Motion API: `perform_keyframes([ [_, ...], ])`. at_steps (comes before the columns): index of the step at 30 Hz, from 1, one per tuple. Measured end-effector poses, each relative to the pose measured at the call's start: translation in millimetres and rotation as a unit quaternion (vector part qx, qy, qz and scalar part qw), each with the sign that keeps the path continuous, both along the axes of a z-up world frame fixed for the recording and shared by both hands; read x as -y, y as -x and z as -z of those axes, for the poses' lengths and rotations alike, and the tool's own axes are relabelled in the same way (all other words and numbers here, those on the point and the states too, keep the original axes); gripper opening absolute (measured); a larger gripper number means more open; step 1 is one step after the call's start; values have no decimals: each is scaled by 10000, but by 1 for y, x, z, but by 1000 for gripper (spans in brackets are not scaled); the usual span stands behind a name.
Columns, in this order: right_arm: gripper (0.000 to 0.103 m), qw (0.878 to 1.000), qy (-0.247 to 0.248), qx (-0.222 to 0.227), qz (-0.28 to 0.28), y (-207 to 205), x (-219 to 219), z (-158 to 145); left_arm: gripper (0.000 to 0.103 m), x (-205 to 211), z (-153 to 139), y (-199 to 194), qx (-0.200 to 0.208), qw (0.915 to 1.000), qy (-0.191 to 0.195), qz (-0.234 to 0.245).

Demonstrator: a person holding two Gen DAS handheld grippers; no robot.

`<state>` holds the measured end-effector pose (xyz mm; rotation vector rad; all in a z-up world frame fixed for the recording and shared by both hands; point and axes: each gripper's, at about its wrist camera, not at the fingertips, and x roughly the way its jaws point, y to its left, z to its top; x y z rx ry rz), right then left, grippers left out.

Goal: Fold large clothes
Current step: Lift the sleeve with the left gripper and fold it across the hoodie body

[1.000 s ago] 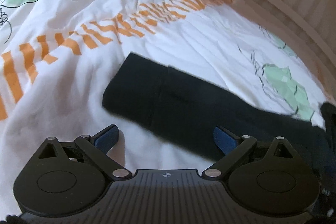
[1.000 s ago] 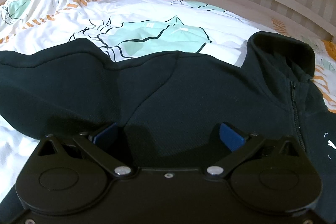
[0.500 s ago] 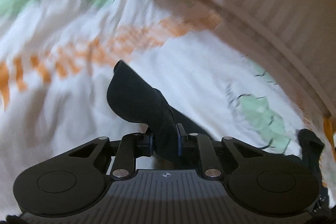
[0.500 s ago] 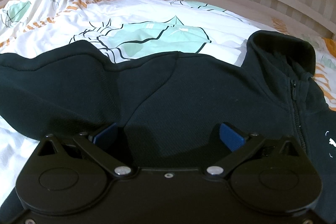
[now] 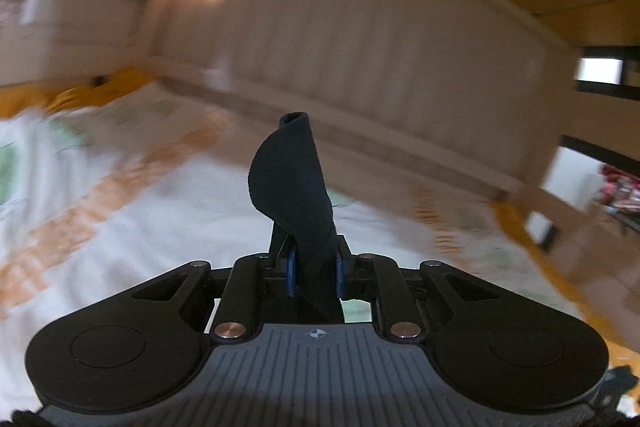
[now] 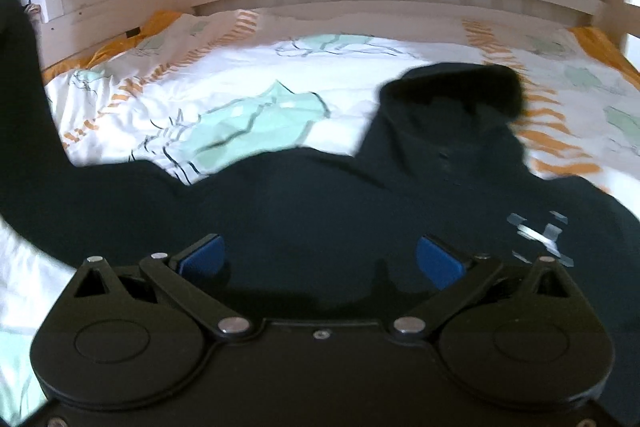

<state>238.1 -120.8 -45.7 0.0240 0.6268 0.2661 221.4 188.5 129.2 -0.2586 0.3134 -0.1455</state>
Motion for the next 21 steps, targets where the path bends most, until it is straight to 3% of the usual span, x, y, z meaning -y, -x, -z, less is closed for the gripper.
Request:
perform_keyframes([
  [6, 102, 9980, -306, -360, 423, 42, 61, 5, 17, 101, 6, -31, -32, 9963, -2, 853],
  [16, 102, 9941, -550, -429, 830, 90, 118, 5, 18, 247, 103, -72, -868, 9796, 97, 1808],
  [19, 102, 9929, -597, -466, 918, 93, 126, 6, 25, 262, 124, -70, -1112, 9724, 112, 2050],
  [21, 102, 9921, -612, -519, 965, 92, 128, 9, 37, 256, 130, -61, -1198, 9683, 153, 2187],
])
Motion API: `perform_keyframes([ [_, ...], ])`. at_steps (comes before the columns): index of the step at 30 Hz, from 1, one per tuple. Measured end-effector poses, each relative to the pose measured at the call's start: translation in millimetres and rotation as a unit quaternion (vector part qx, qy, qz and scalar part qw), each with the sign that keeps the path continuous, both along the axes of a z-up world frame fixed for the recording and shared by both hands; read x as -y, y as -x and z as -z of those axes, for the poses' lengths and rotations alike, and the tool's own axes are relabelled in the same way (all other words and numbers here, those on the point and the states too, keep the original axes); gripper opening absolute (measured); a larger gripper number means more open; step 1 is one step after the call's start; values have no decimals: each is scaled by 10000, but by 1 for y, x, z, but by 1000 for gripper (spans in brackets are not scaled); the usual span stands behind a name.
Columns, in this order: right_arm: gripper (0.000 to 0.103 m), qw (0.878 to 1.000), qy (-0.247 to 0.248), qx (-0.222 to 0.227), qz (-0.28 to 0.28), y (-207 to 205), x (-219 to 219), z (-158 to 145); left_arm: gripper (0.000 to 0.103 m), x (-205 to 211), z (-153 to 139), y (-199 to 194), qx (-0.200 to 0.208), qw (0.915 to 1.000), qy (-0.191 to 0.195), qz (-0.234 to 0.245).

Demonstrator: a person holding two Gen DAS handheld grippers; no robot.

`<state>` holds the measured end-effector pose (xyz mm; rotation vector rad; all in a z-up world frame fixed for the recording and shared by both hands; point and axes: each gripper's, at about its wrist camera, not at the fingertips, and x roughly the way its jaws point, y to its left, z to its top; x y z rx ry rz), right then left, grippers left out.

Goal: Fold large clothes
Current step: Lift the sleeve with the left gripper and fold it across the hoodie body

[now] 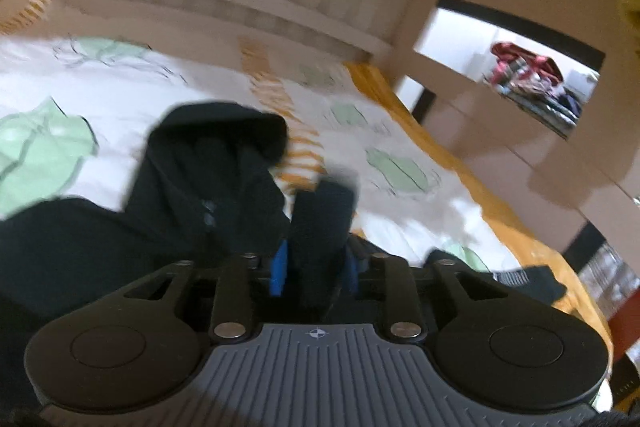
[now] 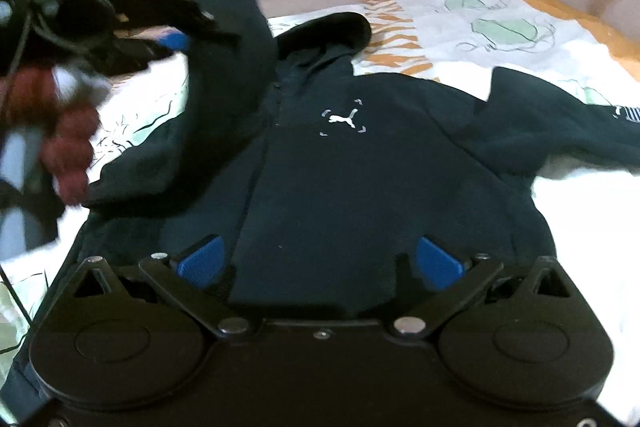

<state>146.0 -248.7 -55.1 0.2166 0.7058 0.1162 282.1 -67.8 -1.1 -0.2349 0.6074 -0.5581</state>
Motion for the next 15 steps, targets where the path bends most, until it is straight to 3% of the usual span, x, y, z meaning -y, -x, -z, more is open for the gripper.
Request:
perform_keyframes([
  [1, 102, 10000, -4, -34, 24, 0, 1, 2, 41, 2, 0, 1, -15, 10000, -25, 75],
  [3, 102, 9999, -6, -119, 90, 0, 3, 5, 64, 2, -7, 7, 85, 9998, -76, 179],
  [5, 102, 9997, -46, -174, 136, 0, 6, 7, 77, -3, -15, 19, 326, 9991, -125, 255],
  [11, 102, 9996, -147, -186, 173, -1, 10, 9, 78, -27, -12, 36, 686, 9935, -873, -261],
  [15, 102, 9995, -282, -62, 154, -6, 14, 4, 78, -69, 18, 32, 343, 9850, -1427, -906],
])
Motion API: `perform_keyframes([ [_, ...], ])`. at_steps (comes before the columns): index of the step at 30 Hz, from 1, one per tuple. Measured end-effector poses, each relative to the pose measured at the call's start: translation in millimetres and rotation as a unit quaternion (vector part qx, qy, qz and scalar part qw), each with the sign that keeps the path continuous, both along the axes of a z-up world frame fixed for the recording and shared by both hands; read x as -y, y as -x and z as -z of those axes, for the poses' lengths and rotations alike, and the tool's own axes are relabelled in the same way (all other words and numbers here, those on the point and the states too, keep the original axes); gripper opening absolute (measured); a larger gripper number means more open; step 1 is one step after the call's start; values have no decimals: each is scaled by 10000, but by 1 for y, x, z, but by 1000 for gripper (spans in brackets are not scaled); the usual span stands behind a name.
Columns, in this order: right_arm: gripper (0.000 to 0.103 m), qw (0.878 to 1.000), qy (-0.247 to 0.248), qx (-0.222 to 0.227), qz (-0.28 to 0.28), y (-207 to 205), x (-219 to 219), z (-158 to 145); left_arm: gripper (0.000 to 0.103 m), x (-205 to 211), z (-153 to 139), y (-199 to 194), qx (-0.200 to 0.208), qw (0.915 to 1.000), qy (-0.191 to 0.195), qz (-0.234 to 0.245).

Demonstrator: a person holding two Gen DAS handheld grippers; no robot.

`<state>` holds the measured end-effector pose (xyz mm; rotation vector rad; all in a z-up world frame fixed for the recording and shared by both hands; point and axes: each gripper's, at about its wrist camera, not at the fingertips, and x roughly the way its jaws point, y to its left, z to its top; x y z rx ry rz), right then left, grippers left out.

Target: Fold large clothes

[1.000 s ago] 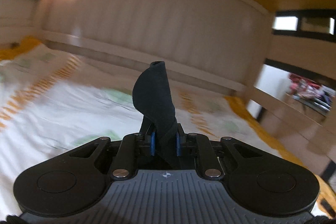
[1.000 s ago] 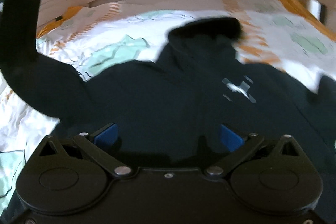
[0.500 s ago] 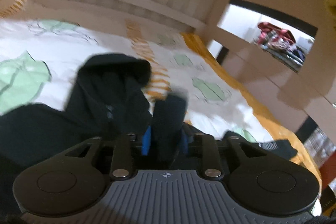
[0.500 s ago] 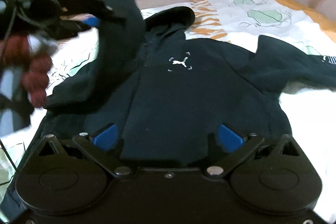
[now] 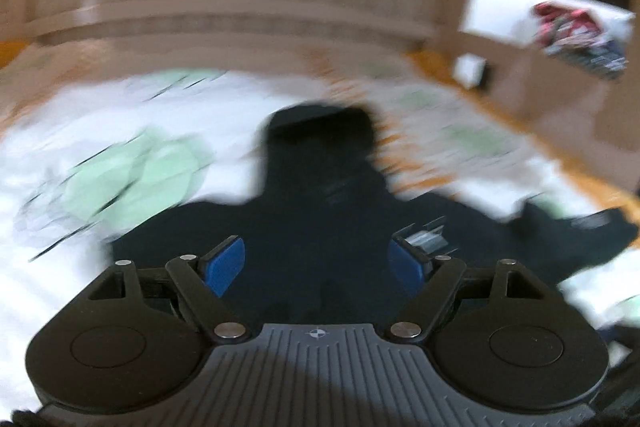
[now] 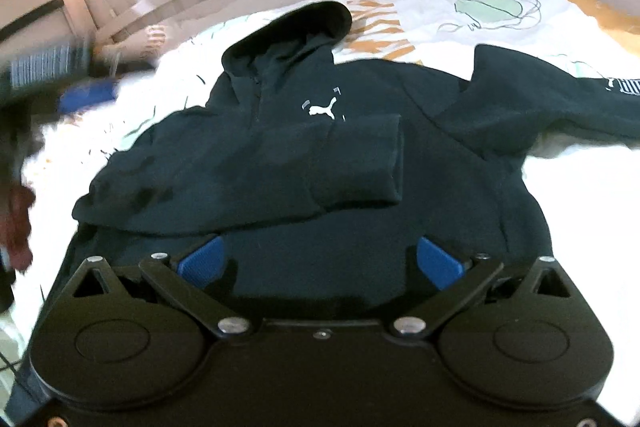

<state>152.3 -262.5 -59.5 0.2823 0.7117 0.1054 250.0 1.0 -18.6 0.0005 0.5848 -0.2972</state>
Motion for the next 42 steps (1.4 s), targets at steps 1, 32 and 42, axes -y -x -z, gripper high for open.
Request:
perform_keyframes([
  [1, 102, 10000, -32, 40, -2, -3, 1, -2, 78, -13, 9, -1, -93, 9997, -79, -224],
  [32, 102, 9860, -105, 399, -1618, -100, -94, -35, 89, -161, 70, 18, -734, 9663, 1092, -2211],
  [42, 102, 9611, 451, 472, -2684, -164, -212, -28, 87, -166, 72, 22, -743, 9612, 866, -2511],
])
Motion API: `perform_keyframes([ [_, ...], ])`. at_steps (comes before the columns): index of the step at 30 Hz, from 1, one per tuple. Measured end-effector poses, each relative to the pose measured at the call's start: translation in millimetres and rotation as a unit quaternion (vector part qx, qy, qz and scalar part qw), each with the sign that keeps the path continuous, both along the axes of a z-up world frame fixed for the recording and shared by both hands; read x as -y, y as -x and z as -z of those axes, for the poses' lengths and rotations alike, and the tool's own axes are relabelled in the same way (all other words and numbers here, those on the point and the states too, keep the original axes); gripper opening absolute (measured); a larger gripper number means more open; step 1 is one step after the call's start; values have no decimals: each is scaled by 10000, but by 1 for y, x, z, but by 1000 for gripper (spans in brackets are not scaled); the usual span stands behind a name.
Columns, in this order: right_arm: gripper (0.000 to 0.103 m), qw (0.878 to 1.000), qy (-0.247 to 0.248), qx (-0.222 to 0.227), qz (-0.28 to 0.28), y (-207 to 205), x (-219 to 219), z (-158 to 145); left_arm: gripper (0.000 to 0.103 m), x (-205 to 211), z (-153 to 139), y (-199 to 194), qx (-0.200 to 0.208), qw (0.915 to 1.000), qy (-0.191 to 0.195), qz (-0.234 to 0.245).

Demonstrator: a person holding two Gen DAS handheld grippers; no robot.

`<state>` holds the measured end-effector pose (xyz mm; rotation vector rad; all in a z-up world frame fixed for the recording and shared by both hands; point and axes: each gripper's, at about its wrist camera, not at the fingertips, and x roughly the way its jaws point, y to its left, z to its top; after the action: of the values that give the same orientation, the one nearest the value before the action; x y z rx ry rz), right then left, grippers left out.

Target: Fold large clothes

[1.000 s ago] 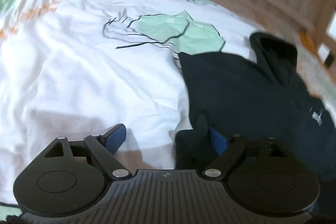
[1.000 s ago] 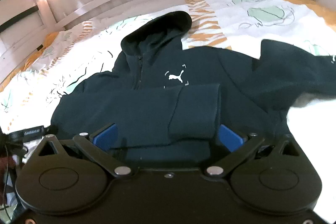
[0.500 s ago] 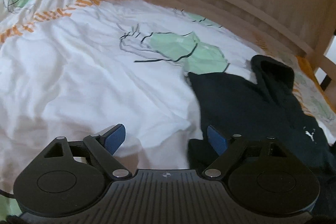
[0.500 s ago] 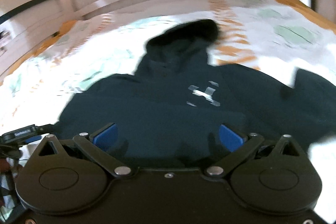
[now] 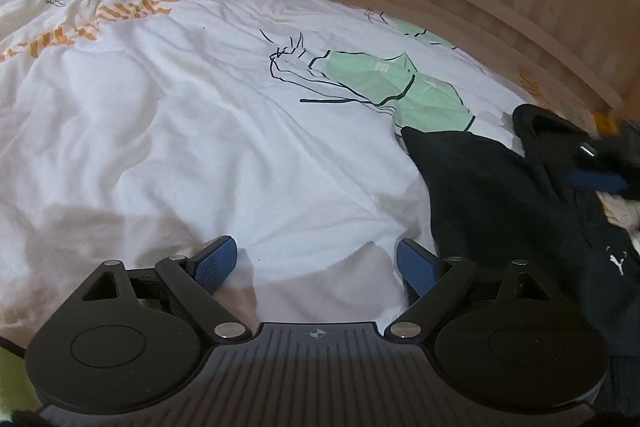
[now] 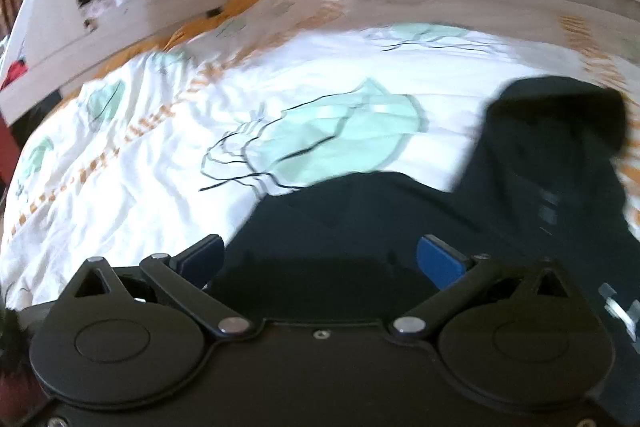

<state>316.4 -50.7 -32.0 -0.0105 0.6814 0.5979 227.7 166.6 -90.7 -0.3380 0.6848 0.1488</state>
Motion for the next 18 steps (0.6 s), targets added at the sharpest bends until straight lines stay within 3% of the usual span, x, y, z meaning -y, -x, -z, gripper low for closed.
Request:
perform_keyframes([
  [3, 102, 9998, -108, 49, 143, -4, -10, -1, 87, -1, -2, 2, 67, 10000, 47, -24],
  [7, 102, 9975, -550, -7, 454, 9, 18, -4, 88, 0, -6, 6, 235, 9997, 89, -74],
  [12, 102, 9942, -515, 107, 936, 43, 81, -6, 98, 11, -23, 15, 669, 9977, -66, 106],
  [18, 102, 9797, -426, 74, 1959, 83, 182, -4, 99, 42, -52, 18, 929, 9932, -256, 652],
])
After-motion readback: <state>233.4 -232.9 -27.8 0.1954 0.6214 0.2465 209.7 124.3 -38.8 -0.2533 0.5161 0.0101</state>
